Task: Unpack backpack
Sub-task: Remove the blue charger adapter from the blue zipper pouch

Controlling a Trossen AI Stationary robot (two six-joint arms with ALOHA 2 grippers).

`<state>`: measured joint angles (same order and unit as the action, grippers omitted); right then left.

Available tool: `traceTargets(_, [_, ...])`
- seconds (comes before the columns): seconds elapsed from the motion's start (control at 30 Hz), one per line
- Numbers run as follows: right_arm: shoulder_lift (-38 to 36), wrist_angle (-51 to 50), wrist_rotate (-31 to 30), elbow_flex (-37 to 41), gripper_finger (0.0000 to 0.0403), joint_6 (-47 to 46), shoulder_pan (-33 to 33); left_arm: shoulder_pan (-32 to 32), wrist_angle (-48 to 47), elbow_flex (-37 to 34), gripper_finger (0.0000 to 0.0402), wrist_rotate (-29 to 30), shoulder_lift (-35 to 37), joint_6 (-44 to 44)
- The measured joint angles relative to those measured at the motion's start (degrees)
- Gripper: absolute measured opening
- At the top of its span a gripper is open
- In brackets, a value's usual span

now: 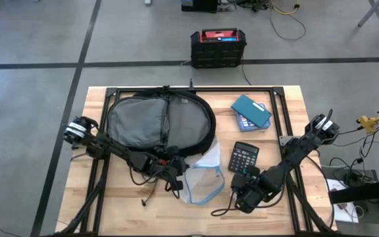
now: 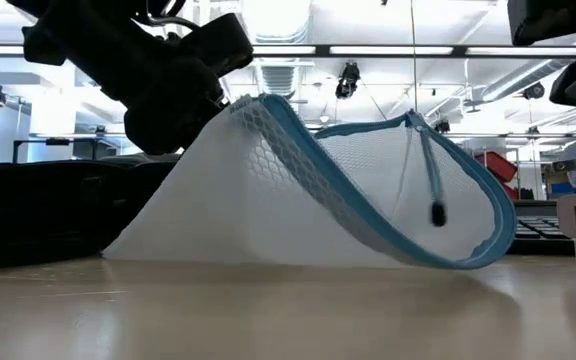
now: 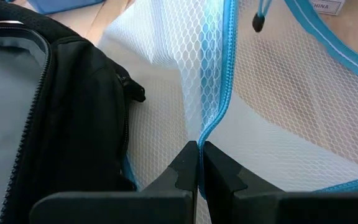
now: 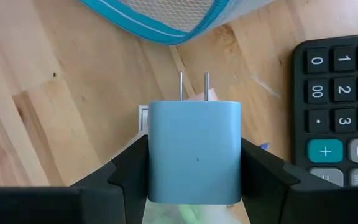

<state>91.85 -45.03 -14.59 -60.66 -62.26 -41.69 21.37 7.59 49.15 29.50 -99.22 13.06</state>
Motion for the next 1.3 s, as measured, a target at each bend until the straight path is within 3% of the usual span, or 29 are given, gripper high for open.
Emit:
traceTargets(0.33, [0.0, 3.7, 0.0, 1.1, 0.0222, 0.7, 0.1, 0.0, 0.0, 0.0, 0.0, 0.0, 0.0, 1.0])
traceTargets(0.8, [-0.3, 3.1, -0.5, 1.0, 0.0226, 1.8, 0.1, 0.0, 0.0, 0.0, 0.0, 0.0, 0.0, 1.0])
traceTargets(1.3, [-0.4, -0.9, -2.1, -1.7, 0.0298, 3.1, 0.1, 0.0, 0.0, 0.0, 0.0, 0.0, -0.1, 1.0])
